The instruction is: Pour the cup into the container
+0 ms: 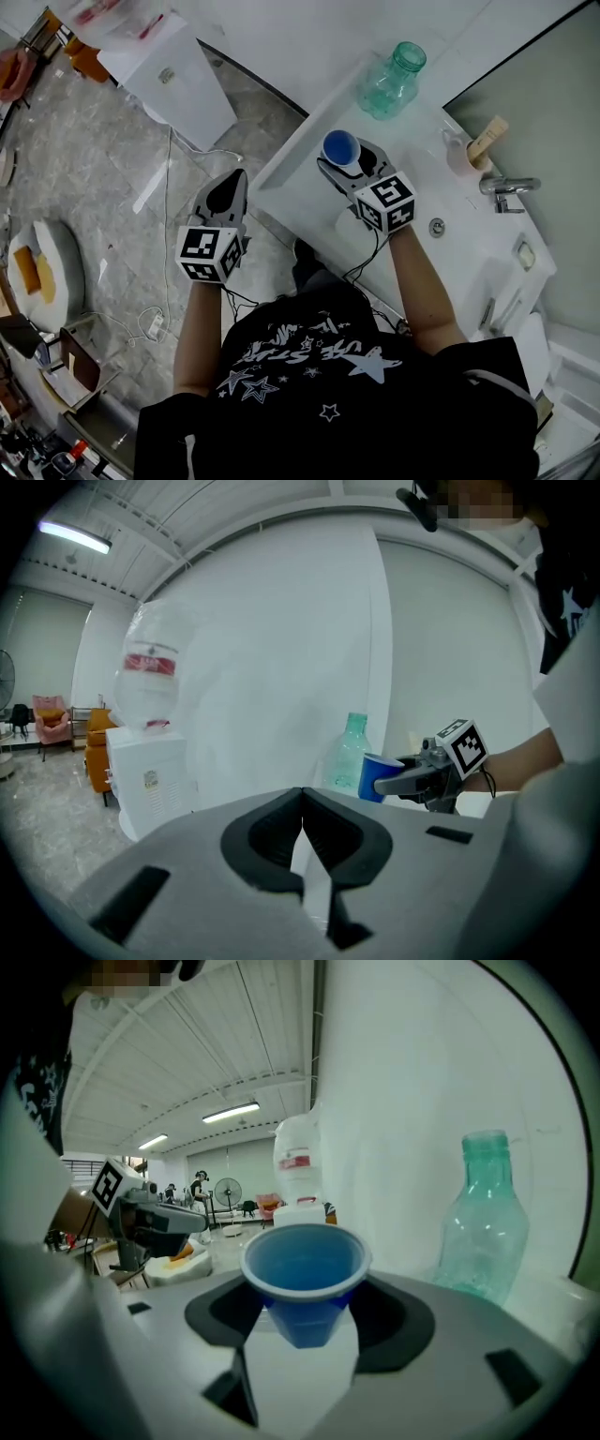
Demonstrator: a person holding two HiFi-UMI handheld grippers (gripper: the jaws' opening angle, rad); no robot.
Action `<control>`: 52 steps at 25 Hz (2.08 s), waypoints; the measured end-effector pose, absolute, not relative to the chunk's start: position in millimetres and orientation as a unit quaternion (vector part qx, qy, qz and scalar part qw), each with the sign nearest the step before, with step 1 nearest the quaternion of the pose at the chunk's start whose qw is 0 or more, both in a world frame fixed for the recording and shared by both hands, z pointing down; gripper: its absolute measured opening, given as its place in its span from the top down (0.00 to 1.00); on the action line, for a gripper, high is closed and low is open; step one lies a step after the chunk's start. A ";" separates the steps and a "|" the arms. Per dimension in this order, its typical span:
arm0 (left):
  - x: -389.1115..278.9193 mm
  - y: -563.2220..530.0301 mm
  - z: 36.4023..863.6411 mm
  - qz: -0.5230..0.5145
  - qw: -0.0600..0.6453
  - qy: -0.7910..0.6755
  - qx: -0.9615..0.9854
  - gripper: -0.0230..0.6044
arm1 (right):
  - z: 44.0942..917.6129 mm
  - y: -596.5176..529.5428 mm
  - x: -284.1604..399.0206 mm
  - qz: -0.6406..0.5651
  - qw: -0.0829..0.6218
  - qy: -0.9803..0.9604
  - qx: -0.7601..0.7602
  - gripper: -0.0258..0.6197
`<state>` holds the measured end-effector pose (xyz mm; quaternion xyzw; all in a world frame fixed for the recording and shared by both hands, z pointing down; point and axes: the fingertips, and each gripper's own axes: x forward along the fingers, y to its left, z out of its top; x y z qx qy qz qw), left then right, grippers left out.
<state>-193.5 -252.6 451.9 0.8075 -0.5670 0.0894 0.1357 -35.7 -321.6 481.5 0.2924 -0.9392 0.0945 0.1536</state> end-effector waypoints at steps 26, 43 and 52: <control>-104.3 -355.2 359.8 0.077 0.078 -0.488 0.866 0.95 | 347.0 -394.6 99.7 0.113 0.142 -0.900 0.396 0.53; -70.8 -410.1 365.4 0.110 0.082 -0.454 0.880 0.95 | 333.4 -497.5 155.8 0.050 0.242 -0.853 0.460 0.54; -75.3 -417.2 385.0 0.115 0.106 -0.459 0.875 0.95 | 354.3 -520.6 150.0 -0.004 0.312 -0.824 0.472 0.54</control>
